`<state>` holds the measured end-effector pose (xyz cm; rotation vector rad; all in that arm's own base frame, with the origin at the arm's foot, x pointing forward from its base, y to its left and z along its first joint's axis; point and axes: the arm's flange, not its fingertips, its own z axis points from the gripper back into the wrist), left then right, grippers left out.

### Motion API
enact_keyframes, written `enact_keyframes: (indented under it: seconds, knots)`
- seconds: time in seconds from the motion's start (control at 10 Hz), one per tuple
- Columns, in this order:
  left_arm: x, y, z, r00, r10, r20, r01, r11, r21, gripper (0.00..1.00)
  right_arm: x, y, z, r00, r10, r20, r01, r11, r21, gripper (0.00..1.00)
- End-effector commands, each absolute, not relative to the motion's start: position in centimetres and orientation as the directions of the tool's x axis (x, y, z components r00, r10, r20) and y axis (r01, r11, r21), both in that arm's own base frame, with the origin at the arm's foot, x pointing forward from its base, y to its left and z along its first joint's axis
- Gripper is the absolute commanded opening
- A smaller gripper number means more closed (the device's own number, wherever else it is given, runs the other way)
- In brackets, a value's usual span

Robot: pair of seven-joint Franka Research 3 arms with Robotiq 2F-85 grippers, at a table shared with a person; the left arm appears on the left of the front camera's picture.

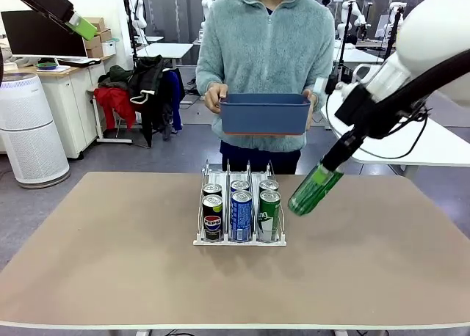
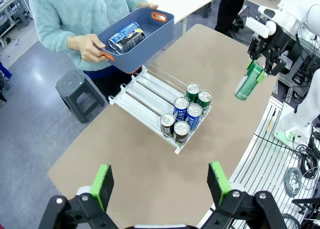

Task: Fill the beverage cans into the dispenser.
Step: Place the picked Sprite in the line of the Automatic Can Dispenser with the same cans.

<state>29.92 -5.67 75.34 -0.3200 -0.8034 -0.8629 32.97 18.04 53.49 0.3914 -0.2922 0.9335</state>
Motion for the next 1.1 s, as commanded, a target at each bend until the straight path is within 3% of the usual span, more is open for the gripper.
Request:
enact_keyframes:
  seconds: [0.0, 0.4, 0.6, 0.7, 0.8, 0.9, 1.0]
  knots:
    - [29.9, -5.7, 75.3, 0.396, -0.542, 0.742, 0.775, 0.631, 0.047, 1.0, 31.8, 20.2, 51.0, 0.577, 0.717, 0.39, -0.815, 0.532, 0.229, 0.23]
    - [29.9, -5.7, 75.3, 0.396, -0.542, 0.742, 0.775, 0.631, 0.047, 1.0, 30.9, 23.7, 48.6, 0.606, 0.701, 0.375, -0.795, 0.543, 0.27, 0.23]
    - [29.9, -5.7, 75.3, 0.396, -0.542, 0.742, 0.775, 0.631, 0.047, 1.0, 31.4, 24.2, 48.5, 0.572, 0.712, 0.407, -0.809, 0.572, 0.136, 0.23]
    - [29.9, -5.7, 75.3, 0.396, -0.542, 0.742, 0.775, 0.631, 0.047, 1.0, 31.0, 23.3, 48.5, 0.597, 0.719, 0.356, -0.802, 0.547, 0.24, 0.23]
    - [29.9, -5.7, 75.3, 0.396, -0.542, 0.742, 0.775, 0.631, 0.047, 1.0, 31.0, 23.3, 48.5, 0.597, 0.719, 0.356, -0.802, 0.547, 0.24, 0.23]
    - [29.9, -5.7, 75.3, 0.396, -0.542, 0.742, 0.775, 0.631, 0.047, 1.0, 31.3, 23.8, 48.6, 0.588, 0.716, 0.377, -0.807, 0.554, 0.206, 0.58]
    - [29.9, -5.7, 75.3, 0.396, -0.542, 0.742, 0.775, 0.631, 0.047, 1.0, 32.1, 23.5, 47.2, 0.591, 0.701, 0.399, -0.799, 0.577, 0.168, 0.58]
